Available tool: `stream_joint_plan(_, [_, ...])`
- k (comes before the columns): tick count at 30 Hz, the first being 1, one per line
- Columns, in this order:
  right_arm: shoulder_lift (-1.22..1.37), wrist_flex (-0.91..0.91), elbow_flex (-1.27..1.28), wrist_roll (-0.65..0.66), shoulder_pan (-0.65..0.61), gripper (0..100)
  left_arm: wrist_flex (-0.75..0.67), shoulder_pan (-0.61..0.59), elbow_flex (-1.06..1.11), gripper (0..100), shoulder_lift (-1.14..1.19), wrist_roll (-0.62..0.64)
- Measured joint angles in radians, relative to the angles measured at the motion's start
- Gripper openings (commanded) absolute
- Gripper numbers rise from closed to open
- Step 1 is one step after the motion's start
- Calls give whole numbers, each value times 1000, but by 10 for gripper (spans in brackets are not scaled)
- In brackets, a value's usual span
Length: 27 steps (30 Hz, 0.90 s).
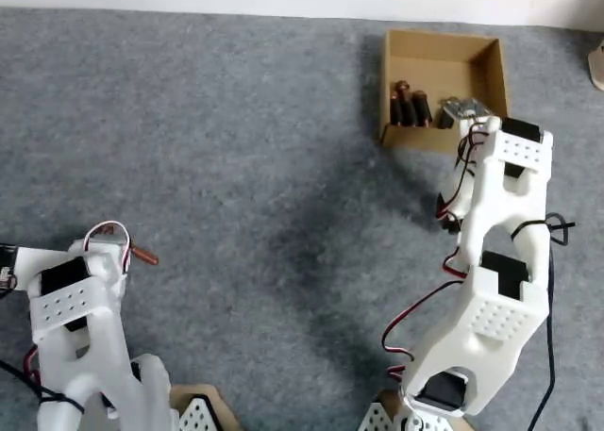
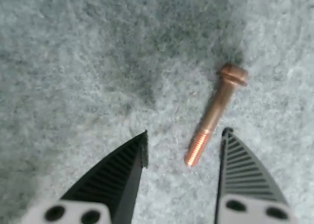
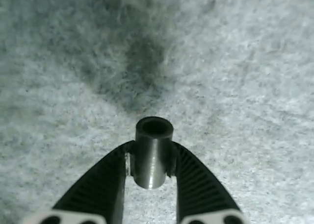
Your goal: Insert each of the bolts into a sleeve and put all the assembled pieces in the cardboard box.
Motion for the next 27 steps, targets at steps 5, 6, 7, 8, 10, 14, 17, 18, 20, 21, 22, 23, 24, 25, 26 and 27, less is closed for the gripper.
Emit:
stream_joint_plan(5, [0, 0, 0, 0, 0, 5, 5, 0, -77, 181, 127, 0])
stream_joint_plan(6, [0, -2, 5, 0, 0, 5, 15, 0, -107, 182, 175, 0])
stream_joint_plan(7, [0, -8, 15, 0, 0, 5, 37, 0, -144, 182, 232, 0])
stream_joint_plan(8, [0, -9, 28, 0, 0, 5, 63, 0, -184, 182, 292, 0])
stream_joint_plan(10, [0, -41, 58, 0, 0, 5, 115, 0, -276, 182, 419, 0])
stream_joint_plan(14, [0, -92, 103, 0, 0, 5, 163, 0, -446, 182, 651, 0])
stream_joint_plan(17, [0, -103, 109, 0, 0, 5, 178, 0, -560, 178, 786, 0])
stream_joint_plan(18, [0, -103, 110, 0, 0, 5, 183, 0, -595, 178, 819, 0])
stream_joint_plan(20, [0, -107, 110, 0, 0, 5, 187, 0, -658, 178, 879, 0])
stream_joint_plan(21, [0, -107, 110, 0, 0, 5, 187, 0, -690, 178, 901, -5])
stream_joint_plan(22, [0, -107, 110, 0, 0, 5, 187, 0, -715, 178, 919, -17])
stream_joint_plan(23, [0, -106, 110, 0, -5, 5, 189, 0, -740, 178, 933, -40])
stream_joint_plan(24, [0, -106, 110, 0, -9, 5, 189, 0, -763, 176, 941, -68])
stream_joint_plan(25, [0, -106, 110, 0, -15, 5, 189, 0, -781, 162, 944, -92])
stream_joint_plan(26, [0, -106, 110, 0, -21, 5, 186, 0, -798, 132, 948, -112])
stream_joint_plan(27, [0, -97, 110, 0, -29, 5, 186, 0, -812, 87, 951, -129])
